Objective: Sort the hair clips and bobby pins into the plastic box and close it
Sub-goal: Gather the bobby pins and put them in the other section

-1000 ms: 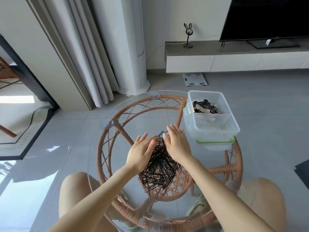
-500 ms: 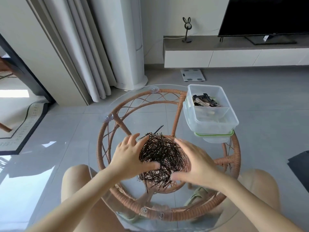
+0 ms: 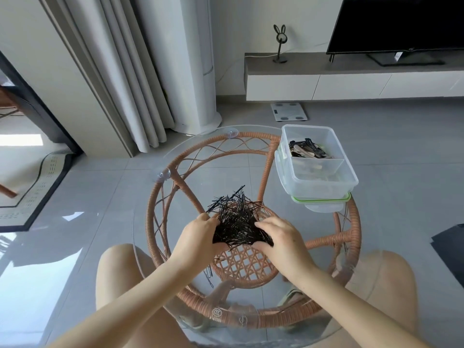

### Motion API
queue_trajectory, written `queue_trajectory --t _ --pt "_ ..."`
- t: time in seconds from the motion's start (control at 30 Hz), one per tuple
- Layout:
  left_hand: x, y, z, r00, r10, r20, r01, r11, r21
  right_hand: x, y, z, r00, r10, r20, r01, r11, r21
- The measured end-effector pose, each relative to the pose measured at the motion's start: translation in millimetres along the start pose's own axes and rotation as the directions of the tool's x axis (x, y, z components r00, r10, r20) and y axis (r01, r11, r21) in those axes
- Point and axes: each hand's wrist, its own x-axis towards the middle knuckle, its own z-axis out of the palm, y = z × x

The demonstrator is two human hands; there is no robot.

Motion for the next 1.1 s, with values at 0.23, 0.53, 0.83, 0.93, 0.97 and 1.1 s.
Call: queue_trajectory --t 0.23,0.53,0.83,0.93,0.97,1.1 --pt "8.1 -1.4 -22.4 1.0 -0.004 -0.008 0.004 1.0 -0.031 8.9 1.1 -13.0 0.996 0.009 -0.09 -0.003 0.998 0.066" --pt "16.0 -1.0 -64.0 0.998 -0.024 -0.062 0.018 0.996 -0.085 17.5 -12.5 -60.1 0.989 0.05 -0.136 -0.036 0.994 0.106" --pt "23.1 -0.1 -81.7 0.997 -0.026 -0.073 0.014 0.987 -0.16 28.3 -12.4 -110.5 0.972 0.125 -0.198 -0.068 0.961 0.269" --pt "23.9 1.1 -88.1 0.996 -0.016 -0.091 0.003 0.99 -0.144 40.1 -0.2 -128.5 0.952 0.158 -0.261 -0.084 0.958 0.274" --pt "24.7 2.7 -90.7 0.995 -0.009 -0.099 -0.005 0.99 -0.14 44.9 5.1 -135.5 0.943 0.168 -0.287 -0.092 0.961 0.261" --pt "27.3 10.0 -102.5 0.993 -0.015 -0.121 -0.002 0.99 -0.141 66.2 30.2 -156.5 0.931 0.173 -0.32 -0.148 0.984 0.103"
